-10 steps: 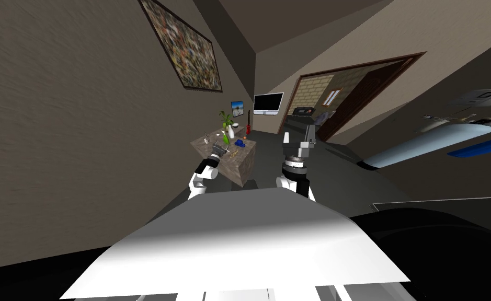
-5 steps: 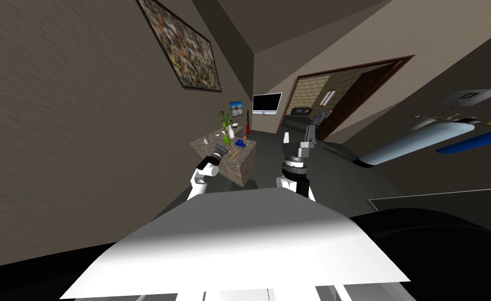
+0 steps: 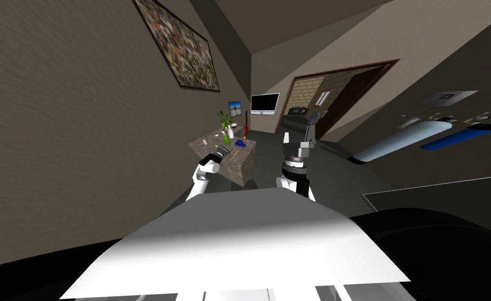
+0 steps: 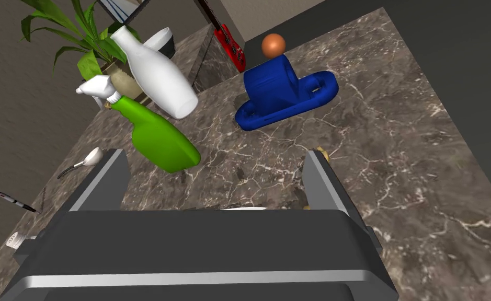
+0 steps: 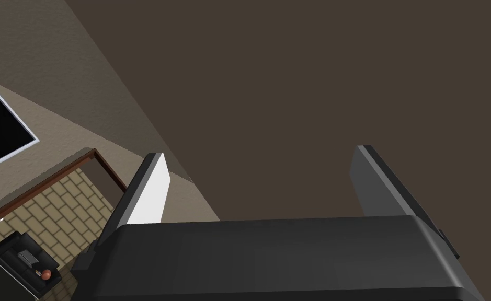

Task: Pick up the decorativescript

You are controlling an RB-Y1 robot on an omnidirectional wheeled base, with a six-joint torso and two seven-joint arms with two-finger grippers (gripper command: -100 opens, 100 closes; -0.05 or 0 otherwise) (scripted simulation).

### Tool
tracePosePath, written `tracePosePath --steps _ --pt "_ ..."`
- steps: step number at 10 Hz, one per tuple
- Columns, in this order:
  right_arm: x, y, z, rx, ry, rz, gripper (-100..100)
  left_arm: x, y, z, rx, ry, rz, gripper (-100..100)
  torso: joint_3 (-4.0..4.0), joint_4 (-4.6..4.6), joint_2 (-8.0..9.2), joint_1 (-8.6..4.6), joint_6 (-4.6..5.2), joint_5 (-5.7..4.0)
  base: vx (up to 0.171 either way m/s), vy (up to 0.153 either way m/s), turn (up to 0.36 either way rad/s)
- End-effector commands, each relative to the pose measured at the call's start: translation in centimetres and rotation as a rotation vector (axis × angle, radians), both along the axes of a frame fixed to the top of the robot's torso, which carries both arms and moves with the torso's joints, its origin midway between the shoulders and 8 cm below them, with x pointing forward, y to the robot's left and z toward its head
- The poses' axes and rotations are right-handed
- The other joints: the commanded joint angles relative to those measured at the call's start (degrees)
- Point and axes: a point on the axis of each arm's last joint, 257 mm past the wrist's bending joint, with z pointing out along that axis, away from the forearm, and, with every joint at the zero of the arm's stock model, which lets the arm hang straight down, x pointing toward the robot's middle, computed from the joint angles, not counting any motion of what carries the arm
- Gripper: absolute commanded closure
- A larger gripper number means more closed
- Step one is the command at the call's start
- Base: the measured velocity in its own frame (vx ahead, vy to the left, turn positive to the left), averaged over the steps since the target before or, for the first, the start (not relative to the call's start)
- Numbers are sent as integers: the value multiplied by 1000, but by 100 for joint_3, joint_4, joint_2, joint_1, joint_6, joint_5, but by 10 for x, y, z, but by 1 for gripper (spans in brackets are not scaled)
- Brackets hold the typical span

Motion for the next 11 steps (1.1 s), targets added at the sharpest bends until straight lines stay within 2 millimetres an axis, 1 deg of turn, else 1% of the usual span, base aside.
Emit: tracePosePath --steps 1,2,3,4,5,8,9,10,11 --pt "0 0 0 0 0 0 0 8 -1 -11 -37 67 -6 -100 0 0 0 0 0 0 9 45 -91" --pt "0 0 0 0 0 0 0 6 -2 -19 -29 94 -8 -100 -2 -1 -4 0 3 0 3 38 -51" --pt "0 0 0 0 0 0 0 12 -3 -23 -63 131 -7 -100 -2 -1 -3 -2 0 0 -4 39 -106" --pt "0 0 0 0 0 0 0 10 -3 -30 -55 157 -9 -100 -1 0 -1 -2 2 -1 0 33 -51" --pt "0 0 0 0 0 0 0 9 -3 -32 -52 167 -9 -100 -1 0 -1 -5 0 -1 2 12 11" --pt "0 0 0 0 0 0 0 14 -1 -52 -97 284 3 -100 -2 -1 -3 -10 0 -2 6 23 -86" --pt "0 0 0 0 0 0 0 12 -1 -57 -90 307 2 -100 -2 -1 -4 -8 2 -2 5 24 -56" --pt "0 0 0 0 0 0 0 15 2 -63 -114 350 14 -100 -2 -1 -3 -8 0 -2 8 22 -125" --pt "0 0 0 0 0 0 0 12 2 -69 -106 376 14 -100 -3 -1 -4 -9 2 -2 8 19 -53"
